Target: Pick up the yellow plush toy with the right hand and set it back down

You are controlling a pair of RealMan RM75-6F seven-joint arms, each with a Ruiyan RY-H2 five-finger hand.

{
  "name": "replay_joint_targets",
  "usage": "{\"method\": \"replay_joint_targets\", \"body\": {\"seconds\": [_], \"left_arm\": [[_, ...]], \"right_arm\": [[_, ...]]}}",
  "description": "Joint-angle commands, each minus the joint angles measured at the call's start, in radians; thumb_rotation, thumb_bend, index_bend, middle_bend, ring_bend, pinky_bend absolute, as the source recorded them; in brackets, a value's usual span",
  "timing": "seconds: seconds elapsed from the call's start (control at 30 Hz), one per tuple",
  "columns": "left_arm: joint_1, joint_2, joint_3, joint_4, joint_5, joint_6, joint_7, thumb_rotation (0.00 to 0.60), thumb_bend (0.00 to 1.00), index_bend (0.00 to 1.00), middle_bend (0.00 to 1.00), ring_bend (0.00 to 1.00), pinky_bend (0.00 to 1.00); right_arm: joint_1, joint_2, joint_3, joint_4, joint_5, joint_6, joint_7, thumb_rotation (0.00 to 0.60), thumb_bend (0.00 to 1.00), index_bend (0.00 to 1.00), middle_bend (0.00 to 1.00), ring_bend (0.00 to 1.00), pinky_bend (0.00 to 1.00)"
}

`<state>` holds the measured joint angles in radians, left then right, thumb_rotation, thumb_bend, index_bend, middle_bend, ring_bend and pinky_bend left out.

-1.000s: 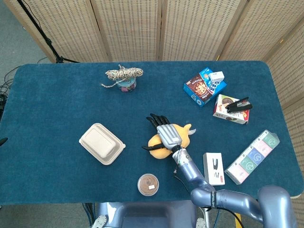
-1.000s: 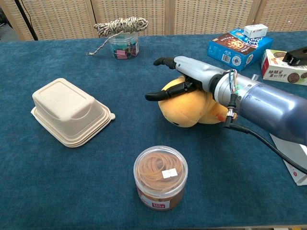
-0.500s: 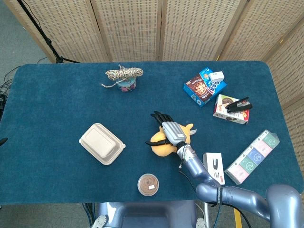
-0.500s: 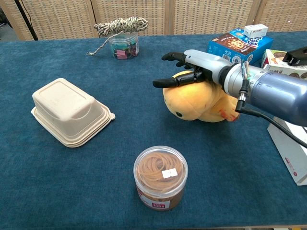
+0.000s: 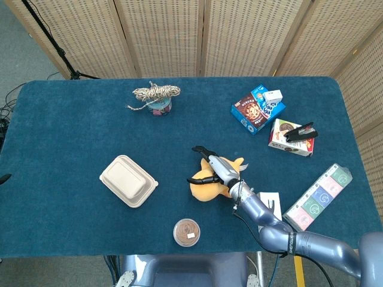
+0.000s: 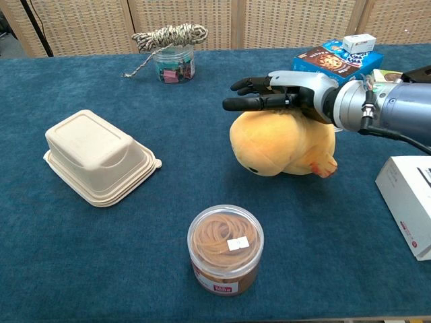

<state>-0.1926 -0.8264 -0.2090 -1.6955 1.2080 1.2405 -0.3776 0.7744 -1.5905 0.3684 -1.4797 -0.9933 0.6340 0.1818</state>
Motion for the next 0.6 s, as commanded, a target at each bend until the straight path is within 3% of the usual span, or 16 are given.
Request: {"method": "replay_joint_targets", "body": {"seconds": [0.03, 0.6], "left_arm": [[0.001, 0.0, -0.001, 0.0, -0.002, 0.001, -0.001, 0.6, 0.0, 0.0, 0.0, 0.0, 0.0], [-0.002, -0.001, 0.0, -0.005, -0.004, 0.0, 0.01, 0.6, 0.0, 0.0, 0.0, 0.0, 0.0]], "right_arm": [[-0.001, 0.005, -0.001, 0.007, -0.013, 0.011, 0.016, 0.262, 0.0, 0.0, 0.0, 0.0, 0.0], [-0.007, -0.007, -0.012, 0.121, -0.011, 0.037, 0.1, 0.261, 0.0, 0.0, 0.0, 0.0, 0.0]]}}
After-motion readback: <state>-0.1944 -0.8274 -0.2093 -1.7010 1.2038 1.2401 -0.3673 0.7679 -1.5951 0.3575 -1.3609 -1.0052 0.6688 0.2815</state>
